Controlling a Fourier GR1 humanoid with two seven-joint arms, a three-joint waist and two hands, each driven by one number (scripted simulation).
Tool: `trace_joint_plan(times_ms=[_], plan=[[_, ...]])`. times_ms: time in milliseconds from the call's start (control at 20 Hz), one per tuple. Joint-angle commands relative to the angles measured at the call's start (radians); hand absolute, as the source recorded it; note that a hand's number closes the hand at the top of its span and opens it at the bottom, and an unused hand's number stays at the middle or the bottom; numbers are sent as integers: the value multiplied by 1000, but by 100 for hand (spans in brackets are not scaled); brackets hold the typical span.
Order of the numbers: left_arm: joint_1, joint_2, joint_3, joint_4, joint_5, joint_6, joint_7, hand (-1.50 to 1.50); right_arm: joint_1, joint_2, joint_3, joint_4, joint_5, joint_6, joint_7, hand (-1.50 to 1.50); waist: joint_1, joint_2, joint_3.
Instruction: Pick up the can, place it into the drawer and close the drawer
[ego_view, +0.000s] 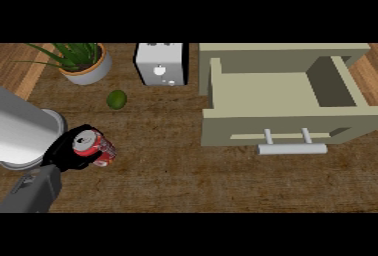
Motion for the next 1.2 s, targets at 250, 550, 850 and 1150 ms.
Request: trace_joint_plan(times_ms=[250,550,850,1150], plan=[[-12,-48,-19,-131,44,-148,-30,150,72,38,-3,-28,-10,21,-35,-150,7,-9,2],[4,-235,72,-216,125,286,-34,150,21,39,15,-31,22,-42,3,-150,29,-12,4],[-3,-350,22,-465,153,519,81,150,63,40,37,-10,34,-16,-74,-150,27,-15,4],[7,-354,-143,-774,220,691,278,150,81,40,53,-79,9,-49,-6,-150,29,-17,4]])
